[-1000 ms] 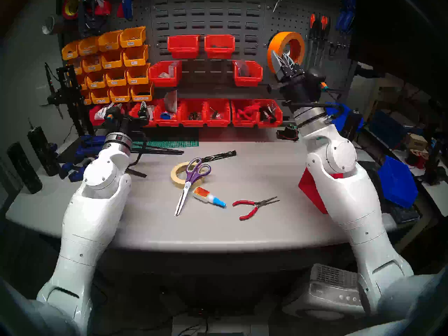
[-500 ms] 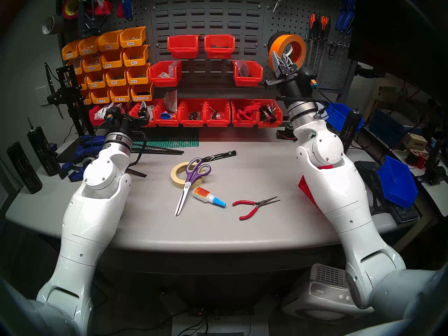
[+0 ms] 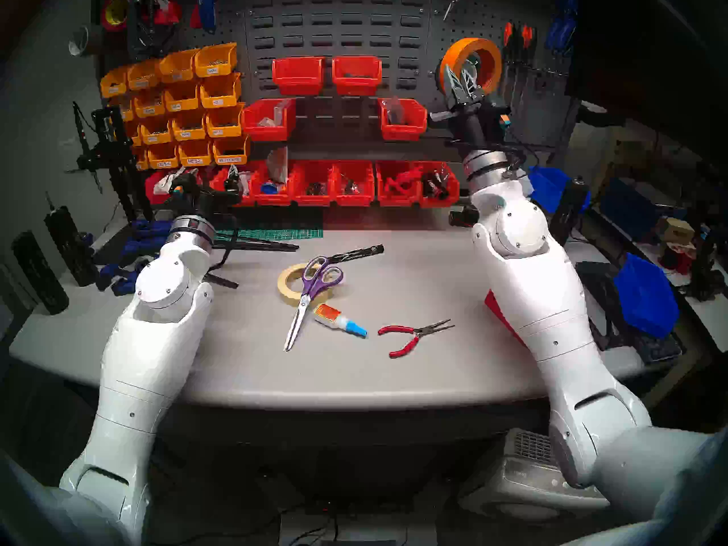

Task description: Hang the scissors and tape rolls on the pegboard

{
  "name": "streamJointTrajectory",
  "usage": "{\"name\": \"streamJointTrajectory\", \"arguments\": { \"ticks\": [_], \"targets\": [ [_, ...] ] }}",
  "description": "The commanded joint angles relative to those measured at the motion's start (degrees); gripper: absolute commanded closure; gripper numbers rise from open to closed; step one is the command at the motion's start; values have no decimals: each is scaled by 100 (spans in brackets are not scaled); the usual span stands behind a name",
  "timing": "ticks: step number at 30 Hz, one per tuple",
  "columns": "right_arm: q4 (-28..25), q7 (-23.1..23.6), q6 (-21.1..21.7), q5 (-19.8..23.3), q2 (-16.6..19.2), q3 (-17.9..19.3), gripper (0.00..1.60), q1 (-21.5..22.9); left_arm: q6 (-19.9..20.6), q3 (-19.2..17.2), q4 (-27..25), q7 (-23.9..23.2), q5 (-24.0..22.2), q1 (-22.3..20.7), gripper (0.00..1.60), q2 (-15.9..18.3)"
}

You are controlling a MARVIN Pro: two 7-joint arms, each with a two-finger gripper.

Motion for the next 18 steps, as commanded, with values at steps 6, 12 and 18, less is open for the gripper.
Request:
{"name": "streamJointTrajectory", "arguments": {
  "ticks": [6, 12, 18],
  "targets": [
    [237, -392, -234, -427, -310, 49, 160, 658, -78, -50, -165, 9, 7, -194, 0, 3],
    [415, -631, -235, -660, -424, 55, 160, 771, -79, -50, -165, 10, 7, -195, 0, 2],
    [590, -773, -204, -719, -539, 62, 160, 887, -80, -50, -166, 10, 7, -195, 0, 2]
  ]
}}
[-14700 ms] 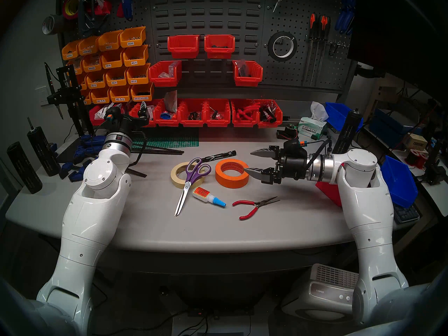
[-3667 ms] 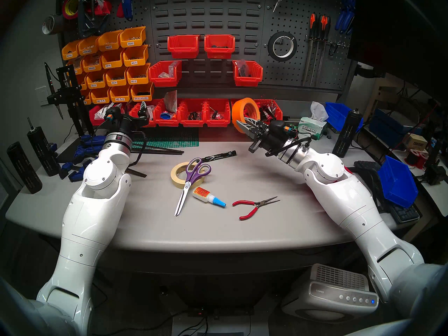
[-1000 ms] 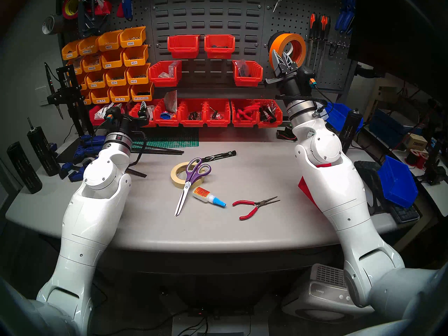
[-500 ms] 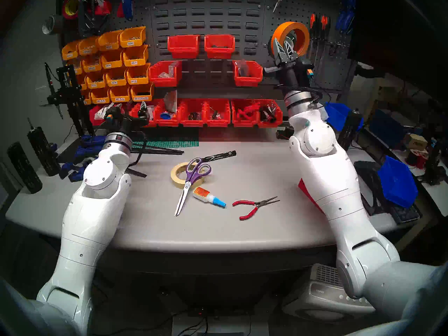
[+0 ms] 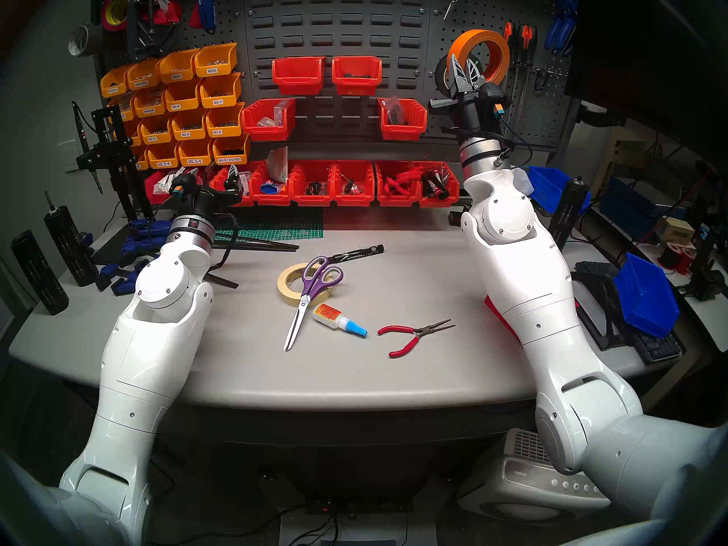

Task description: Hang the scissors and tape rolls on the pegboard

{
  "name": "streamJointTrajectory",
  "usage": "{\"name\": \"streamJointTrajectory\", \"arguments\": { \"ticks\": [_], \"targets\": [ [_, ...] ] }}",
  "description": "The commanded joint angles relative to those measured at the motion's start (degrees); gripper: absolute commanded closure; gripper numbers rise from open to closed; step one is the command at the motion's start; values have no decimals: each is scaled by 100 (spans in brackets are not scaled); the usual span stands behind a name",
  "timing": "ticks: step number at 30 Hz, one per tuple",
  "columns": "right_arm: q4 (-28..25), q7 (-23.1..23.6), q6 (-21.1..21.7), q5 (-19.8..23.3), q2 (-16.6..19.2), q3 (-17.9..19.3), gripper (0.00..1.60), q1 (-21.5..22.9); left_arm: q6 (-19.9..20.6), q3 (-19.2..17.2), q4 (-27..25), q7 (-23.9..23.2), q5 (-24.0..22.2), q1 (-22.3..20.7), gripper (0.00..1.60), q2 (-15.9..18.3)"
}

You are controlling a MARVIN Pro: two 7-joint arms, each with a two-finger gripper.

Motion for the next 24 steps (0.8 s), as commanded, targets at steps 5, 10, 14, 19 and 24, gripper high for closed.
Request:
{"name": "streamJointTrajectory", "arguments": {
  "ticks": [5, 10, 14, 19, 24],
  "targets": [
    [171, -300, -2, -198, -281, 30, 160, 562, -80, -50, -166, 11, 7, -194, 0, 2],
    [358, -333, 39, -183, -399, -2, 160, 708, -80, -50, -165, 10, 7, -193, 0, 2],
    [485, -335, 37, -192, -447, -24, 160, 799, -79, -50, -165, 10, 7, -193, 0, 2],
    [697, -329, 21, -195, -522, -37, 160, 942, -79, -50, -165, 10, 7, -193, 0, 3],
    [853, -373, 8, -242, -594, -47, 160, 1075, -77, -50, -165, 9, 6, -192, 0, 4]
  ]
}}
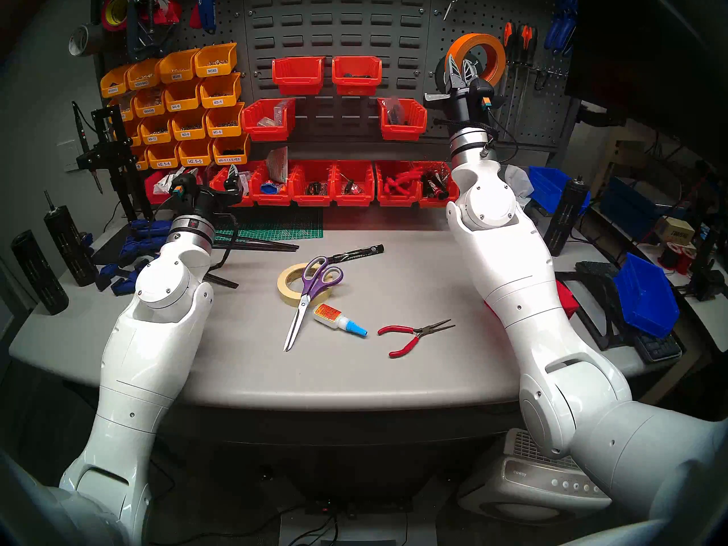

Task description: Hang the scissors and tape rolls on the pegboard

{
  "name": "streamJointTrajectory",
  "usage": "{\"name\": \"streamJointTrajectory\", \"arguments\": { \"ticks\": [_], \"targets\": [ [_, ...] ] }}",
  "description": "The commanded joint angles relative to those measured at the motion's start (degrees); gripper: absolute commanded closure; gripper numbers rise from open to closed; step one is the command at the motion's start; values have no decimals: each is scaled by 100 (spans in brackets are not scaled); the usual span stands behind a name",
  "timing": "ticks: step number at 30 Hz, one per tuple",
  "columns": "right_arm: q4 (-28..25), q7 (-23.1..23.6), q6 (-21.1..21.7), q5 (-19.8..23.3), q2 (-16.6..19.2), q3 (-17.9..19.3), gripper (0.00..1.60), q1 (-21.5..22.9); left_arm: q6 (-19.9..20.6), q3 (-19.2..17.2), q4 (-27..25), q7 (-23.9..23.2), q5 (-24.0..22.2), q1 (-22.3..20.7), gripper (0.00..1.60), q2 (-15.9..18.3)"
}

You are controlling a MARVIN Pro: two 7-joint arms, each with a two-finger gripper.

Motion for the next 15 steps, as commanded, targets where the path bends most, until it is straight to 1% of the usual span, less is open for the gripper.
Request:
{"name": "streamJointTrajectory", "arguments": {
  "ticks": [1, 9, 15],
  "targets": [
    [55, -30, -31, -70, -170, -18, 160, 573, -77, -50, -165, 9, 6, -192, 0, 4],
    [296, -164, -29, -195, -290, -32, 160, 802, -76, -50, -164, 8, 6, -192, 0, 5],
    [456, -379, 43, -378, -366, -28, 160, 917, -77, -50, -165, 9, 6, -192, 0, 4]
  ]
}}
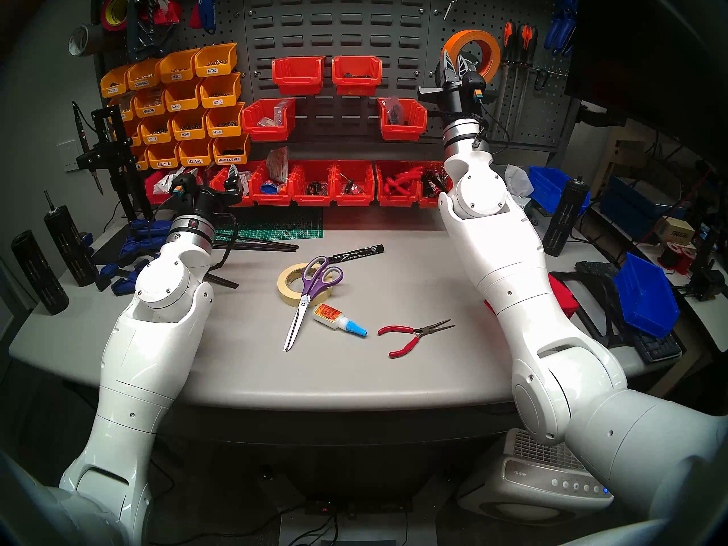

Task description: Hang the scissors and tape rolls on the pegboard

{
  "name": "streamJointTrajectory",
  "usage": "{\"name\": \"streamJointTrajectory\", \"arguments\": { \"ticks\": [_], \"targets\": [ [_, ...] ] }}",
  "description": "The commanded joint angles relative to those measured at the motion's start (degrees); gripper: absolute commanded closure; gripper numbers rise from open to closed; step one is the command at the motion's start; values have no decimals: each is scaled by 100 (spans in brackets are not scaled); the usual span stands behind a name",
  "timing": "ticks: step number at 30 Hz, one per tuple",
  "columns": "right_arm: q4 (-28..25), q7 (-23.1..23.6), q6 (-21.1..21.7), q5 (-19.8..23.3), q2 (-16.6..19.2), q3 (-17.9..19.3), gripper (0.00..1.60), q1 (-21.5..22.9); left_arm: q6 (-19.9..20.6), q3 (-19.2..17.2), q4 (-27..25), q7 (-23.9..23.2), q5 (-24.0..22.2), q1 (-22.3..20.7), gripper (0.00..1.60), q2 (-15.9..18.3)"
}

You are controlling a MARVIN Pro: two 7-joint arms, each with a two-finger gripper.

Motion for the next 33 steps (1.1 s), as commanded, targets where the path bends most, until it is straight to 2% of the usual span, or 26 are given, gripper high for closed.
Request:
{"name": "streamJointTrajectory", "arguments": {
  "ticks": [1, 14, 33],
  "targets": [
    [16, -225, 66, -230, -147, -4, 160, 532, -78, -50, -165, 9, 6, -193, 0, 3],
    [159, -591, 466, -489, -220, 5, 160, 609, -80, -50, -165, 10, 7, -194, 0, 2],
    [422, -488, 628, -369, -313, 48, 160, 755, -80, -50, -165, 10, 7, -194, 0, 2]
  ]
}}
